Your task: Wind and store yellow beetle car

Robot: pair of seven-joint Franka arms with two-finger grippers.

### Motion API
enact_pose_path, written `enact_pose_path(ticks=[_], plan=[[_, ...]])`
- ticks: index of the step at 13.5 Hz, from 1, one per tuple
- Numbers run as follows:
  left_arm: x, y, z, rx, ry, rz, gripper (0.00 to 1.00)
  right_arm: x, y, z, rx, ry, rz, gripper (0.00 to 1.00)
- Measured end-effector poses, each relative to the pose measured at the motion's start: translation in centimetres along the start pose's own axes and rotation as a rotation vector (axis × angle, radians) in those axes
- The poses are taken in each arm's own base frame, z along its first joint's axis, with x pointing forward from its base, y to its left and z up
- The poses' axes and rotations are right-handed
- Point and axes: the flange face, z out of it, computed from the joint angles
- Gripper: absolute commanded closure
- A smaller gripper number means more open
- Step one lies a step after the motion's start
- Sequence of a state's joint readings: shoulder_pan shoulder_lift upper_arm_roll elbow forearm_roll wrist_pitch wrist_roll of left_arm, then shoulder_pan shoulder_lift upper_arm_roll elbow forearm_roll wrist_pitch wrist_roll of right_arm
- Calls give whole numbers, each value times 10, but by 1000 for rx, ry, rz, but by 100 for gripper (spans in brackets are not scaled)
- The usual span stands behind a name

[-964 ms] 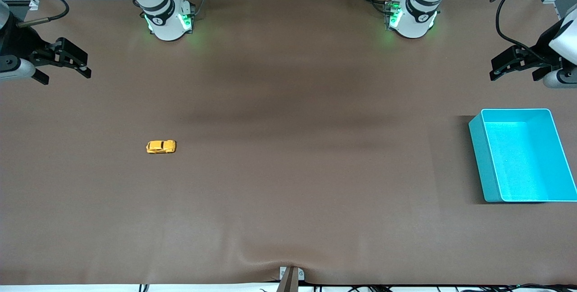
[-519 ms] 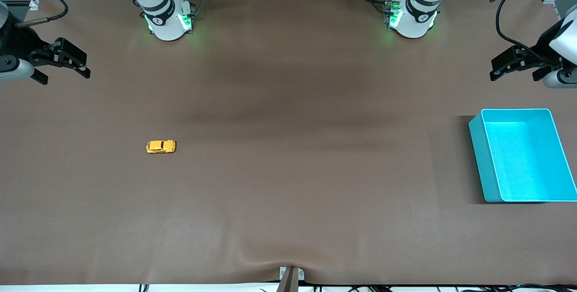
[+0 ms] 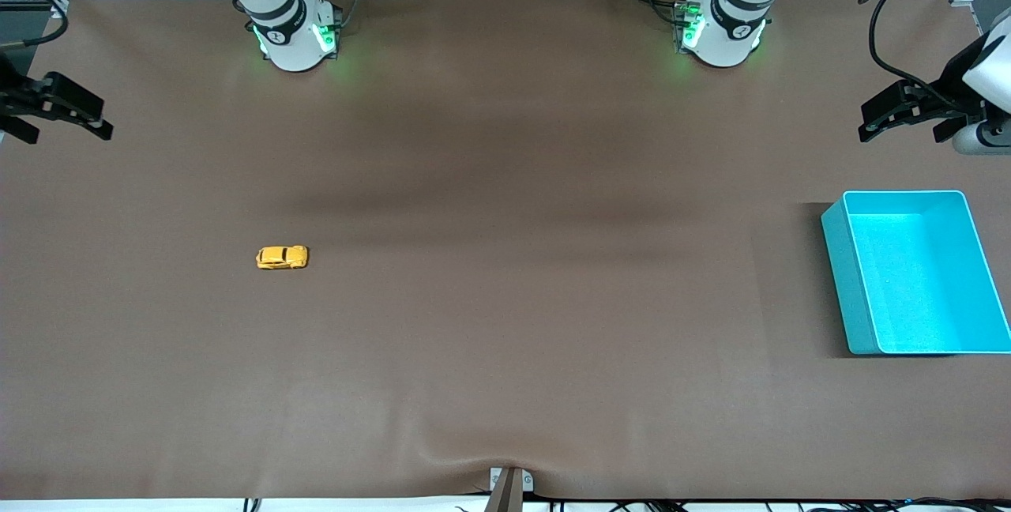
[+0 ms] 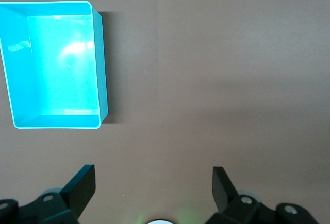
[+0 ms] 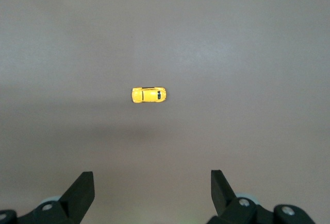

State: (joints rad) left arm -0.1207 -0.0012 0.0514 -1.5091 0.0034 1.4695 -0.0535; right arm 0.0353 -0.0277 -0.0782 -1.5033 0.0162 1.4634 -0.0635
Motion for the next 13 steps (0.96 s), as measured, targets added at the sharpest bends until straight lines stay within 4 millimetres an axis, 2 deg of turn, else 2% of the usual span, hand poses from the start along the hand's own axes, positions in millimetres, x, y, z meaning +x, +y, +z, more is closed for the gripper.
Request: enact_pose_path(ticks=[13], plan=[[0,0,0,0,1,-1,0,0,-10,3,0,-14,-24,0]])
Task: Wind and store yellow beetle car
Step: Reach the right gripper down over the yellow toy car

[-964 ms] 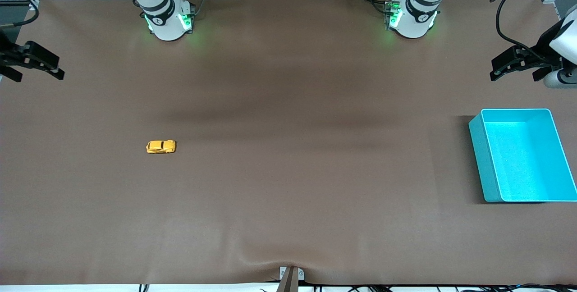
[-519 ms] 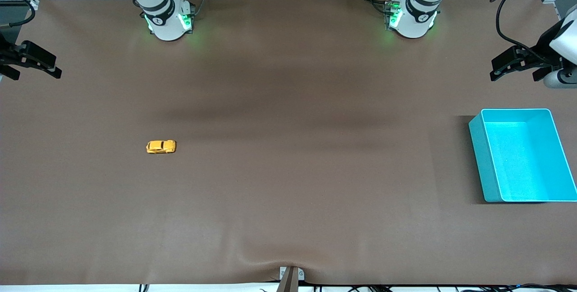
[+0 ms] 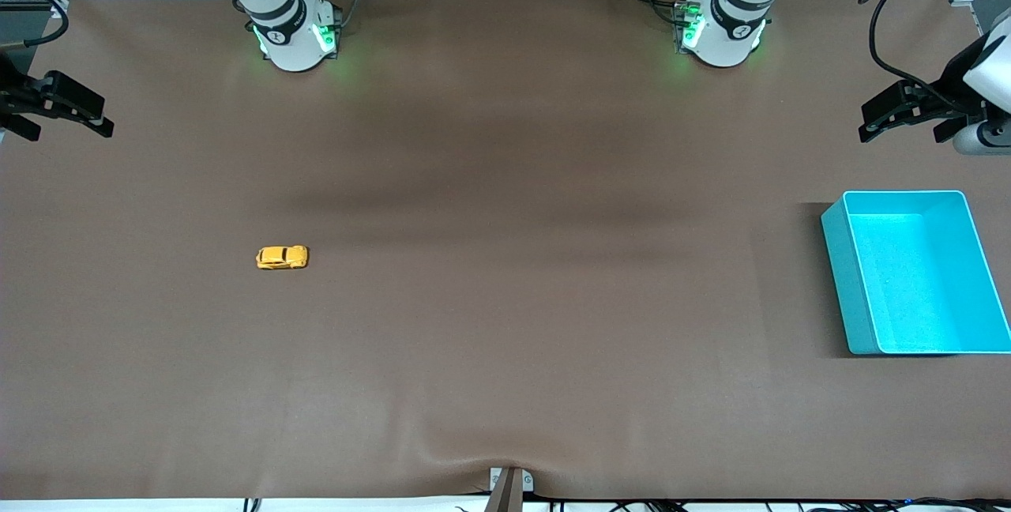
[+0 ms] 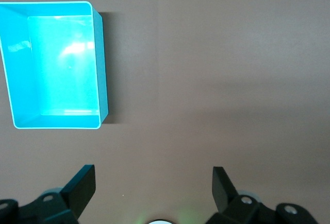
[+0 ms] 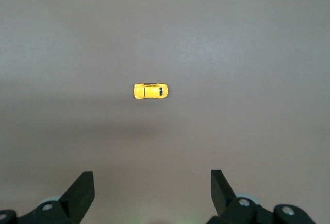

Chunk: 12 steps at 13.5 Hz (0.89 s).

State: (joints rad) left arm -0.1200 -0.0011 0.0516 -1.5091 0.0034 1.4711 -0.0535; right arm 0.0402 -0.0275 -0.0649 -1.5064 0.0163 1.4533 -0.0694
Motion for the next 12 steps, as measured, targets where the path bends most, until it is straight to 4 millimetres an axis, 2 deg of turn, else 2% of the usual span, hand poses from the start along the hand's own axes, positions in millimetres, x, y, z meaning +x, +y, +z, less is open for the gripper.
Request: enact_pose_path(ticks=[3,6,7,8,10,12], plan=[[0,0,0,0,2,0,0,1,-12,4,0,-8,-42,0],[1,0,-1,0,6,0,0,2,-39,11,-6,-22,-95,0],[1,0,-1,0,7,0,0,4,-50,22,-29,-37,-119,0],[1,0,-1,0,8,-1,0,7,-62,42,-60,-52,-148,0],[1,0,-1,0,8,-1,0,13,-84,92,-95,-89,-208,0],[1,0,-1,0,9,-1,0,20,-87,136,-99,-93,-307,0]])
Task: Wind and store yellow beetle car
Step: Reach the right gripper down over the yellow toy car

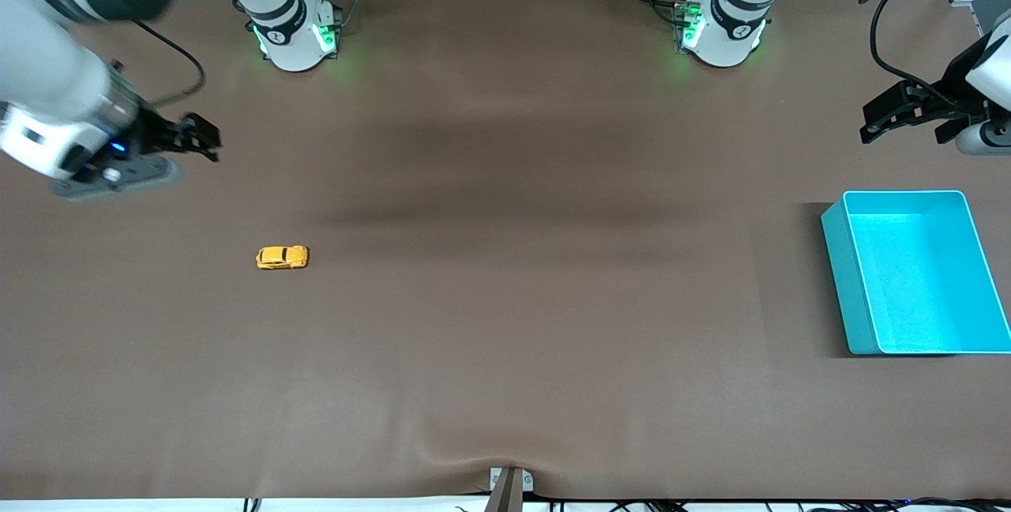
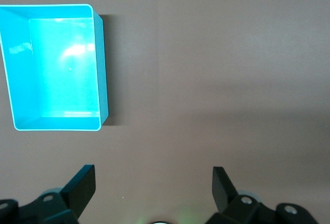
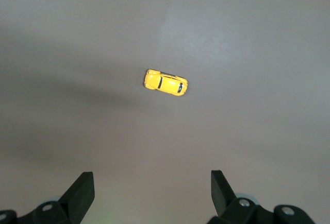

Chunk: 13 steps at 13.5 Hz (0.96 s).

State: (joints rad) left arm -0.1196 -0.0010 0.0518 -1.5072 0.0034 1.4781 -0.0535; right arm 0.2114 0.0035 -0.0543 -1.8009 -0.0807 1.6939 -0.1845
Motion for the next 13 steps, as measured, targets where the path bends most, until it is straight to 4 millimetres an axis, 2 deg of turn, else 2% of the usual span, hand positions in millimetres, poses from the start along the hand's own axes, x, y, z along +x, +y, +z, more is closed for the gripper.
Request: enact_pose_path(ticks=[3,5,7,10,12,13], plan=[[0,-1,0,0,1,-1,0,11,6,73,-8,37,-166,0],[1,-2,1,0,1,-4,0,2,10,130,-1,20,-313,0],[4,-6,4,0,0,-12,0,-6,21,175,7,11,-505,0],[7,-17,6,0,3,-31,0,-1,45,228,-28,67,-749,0],[8,-24,8,0,2,-42,0,4,46,254,-46,85,-843,0],[9,-25,8,0,3,-44,0,6,42,261,-57,98,-871,0]])
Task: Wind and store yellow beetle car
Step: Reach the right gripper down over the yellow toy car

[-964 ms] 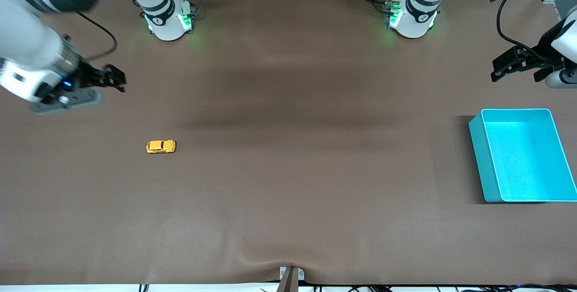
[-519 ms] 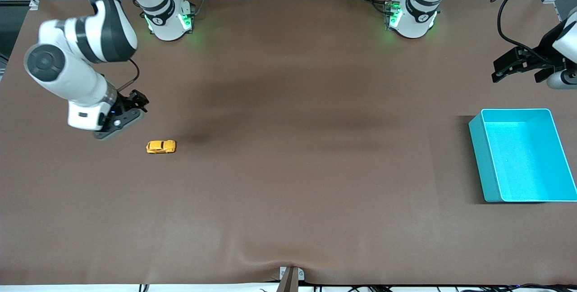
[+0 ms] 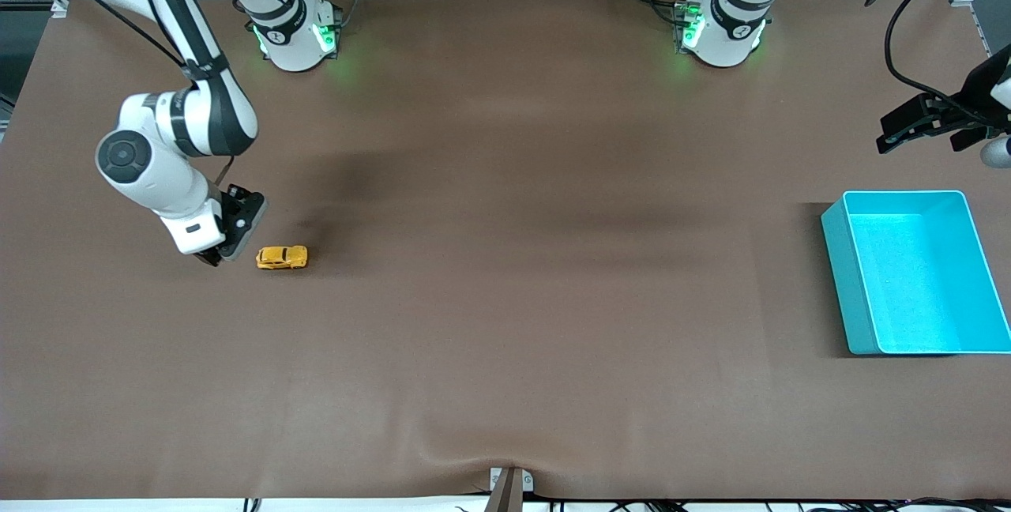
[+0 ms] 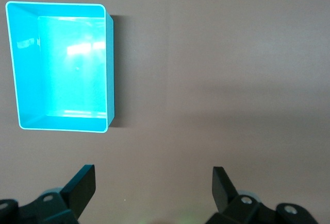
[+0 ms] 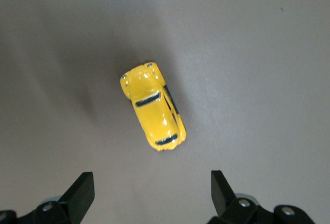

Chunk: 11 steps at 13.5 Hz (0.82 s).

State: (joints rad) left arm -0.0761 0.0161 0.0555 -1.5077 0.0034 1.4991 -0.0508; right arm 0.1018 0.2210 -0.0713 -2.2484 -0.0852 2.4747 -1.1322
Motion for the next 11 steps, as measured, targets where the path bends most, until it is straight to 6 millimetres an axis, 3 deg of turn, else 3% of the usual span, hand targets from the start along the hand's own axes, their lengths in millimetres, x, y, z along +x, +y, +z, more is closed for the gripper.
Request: enact_pose_path(ticks=[3,8,11], plan=[[0,0,0,0,2,0,0,18,-7,6,-30,17,-85,0],[1,-3,0,0,1,-5,0,22,-12,44,-3,6,-177,2],[1,-6,1,0,0,-11,0,27,-13,58,-19,12,-264,5]])
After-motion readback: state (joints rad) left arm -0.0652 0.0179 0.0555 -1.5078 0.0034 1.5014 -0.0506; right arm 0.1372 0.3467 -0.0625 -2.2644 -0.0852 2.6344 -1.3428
